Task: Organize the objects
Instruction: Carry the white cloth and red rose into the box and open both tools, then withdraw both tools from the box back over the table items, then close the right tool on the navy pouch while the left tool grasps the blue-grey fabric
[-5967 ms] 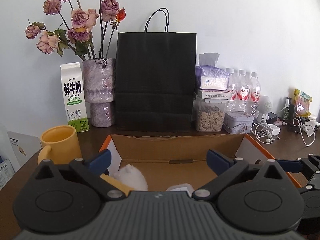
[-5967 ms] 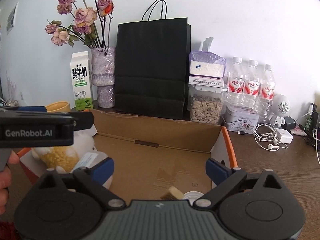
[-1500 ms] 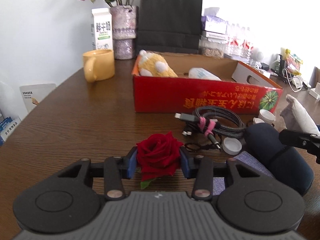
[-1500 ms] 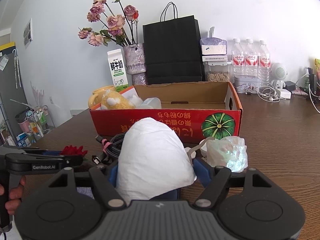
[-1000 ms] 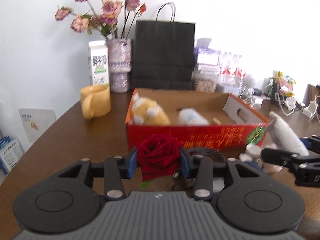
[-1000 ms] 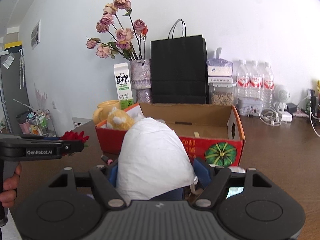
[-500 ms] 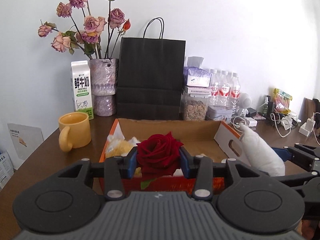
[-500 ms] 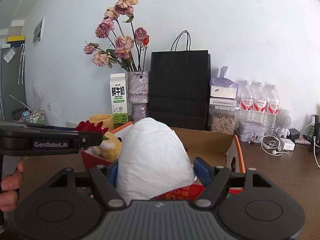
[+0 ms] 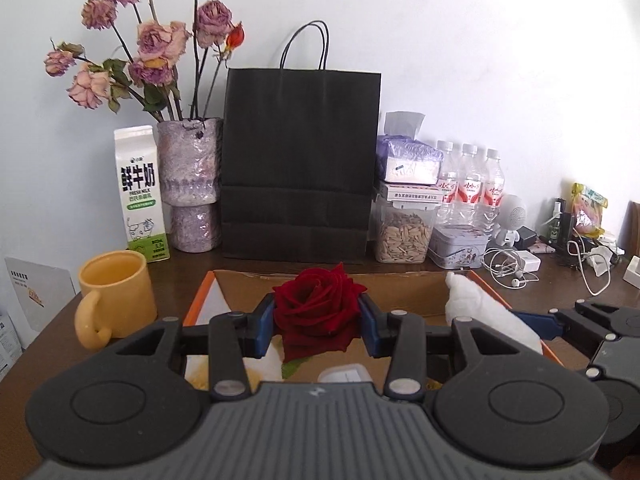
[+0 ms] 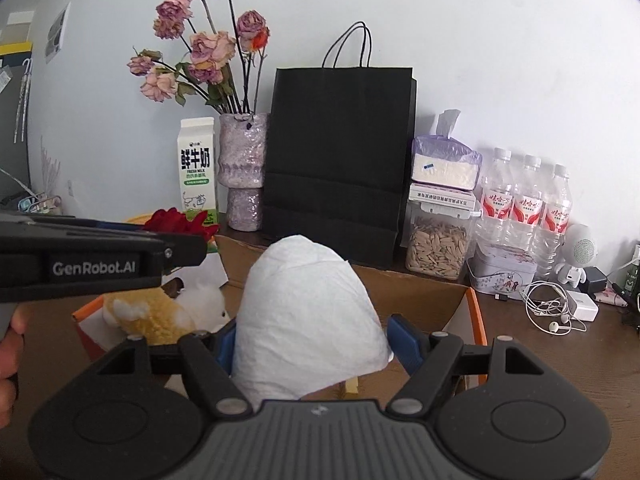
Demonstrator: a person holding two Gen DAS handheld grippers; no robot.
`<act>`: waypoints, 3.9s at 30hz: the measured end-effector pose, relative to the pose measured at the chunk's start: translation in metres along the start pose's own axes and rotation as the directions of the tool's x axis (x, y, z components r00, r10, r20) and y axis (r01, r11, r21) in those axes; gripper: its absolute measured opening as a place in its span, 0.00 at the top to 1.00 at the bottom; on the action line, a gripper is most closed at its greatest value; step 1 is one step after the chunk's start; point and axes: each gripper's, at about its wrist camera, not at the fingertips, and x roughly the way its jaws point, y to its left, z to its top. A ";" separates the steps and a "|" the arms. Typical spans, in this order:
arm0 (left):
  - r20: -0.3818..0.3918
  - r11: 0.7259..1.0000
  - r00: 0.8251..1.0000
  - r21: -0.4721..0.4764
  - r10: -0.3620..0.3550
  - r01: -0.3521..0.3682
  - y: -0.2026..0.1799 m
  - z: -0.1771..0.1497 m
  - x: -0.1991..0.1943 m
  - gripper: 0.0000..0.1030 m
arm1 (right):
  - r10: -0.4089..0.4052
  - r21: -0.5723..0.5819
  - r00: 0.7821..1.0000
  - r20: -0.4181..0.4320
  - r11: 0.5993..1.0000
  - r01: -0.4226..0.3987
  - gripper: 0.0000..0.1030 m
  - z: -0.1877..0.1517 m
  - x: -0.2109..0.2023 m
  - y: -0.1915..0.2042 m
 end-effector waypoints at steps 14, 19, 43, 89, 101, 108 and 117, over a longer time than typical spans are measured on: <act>-0.073 1.000 0.997 0.011 0.016 -0.015 0.009 -0.006 0.044 0.51 | -0.029 0.009 0.996 -0.088 1.000 0.030 0.22 -0.012 0.035 -0.013; -0.034 0.999 0.999 0.012 0.030 -0.030 0.007 -0.006 0.036 0.00 | -0.030 0.024 0.997 -0.077 0.999 0.032 0.02 -0.010 0.030 -0.014; 0.009 1.000 1.000 0.008 0.028 -0.028 0.003 0.000 0.011 0.00 | -0.018 0.040 1.000 -0.021 0.999 0.019 0.00 -0.002 0.011 -0.013; -0.132 0.996 0.989 -0.038 0.069 -0.075 0.042 -0.113 -0.165 0.00 | 0.034 0.069 0.988 -0.153 0.997 -0.024 0.02 -0.114 -0.139 0.051; -0.155 0.993 0.983 -0.055 0.097 -0.107 0.051 -0.120 -0.171 0.00 | 0.054 0.098 0.973 -0.224 0.995 -0.032 0.31 -0.124 -0.114 0.055; -0.164 0.994 0.982 -0.045 0.091 -0.100 0.044 -0.121 -0.171 0.00 | 0.069 0.105 0.979 -0.190 0.993 -0.049 0.39 -0.125 -0.120 0.051; -0.237 0.997 0.969 -0.027 0.066 -0.075 0.027 -0.125 -0.165 0.00 | 0.070 0.139 0.993 -0.099 0.989 -0.056 0.40 -0.122 -0.141 0.040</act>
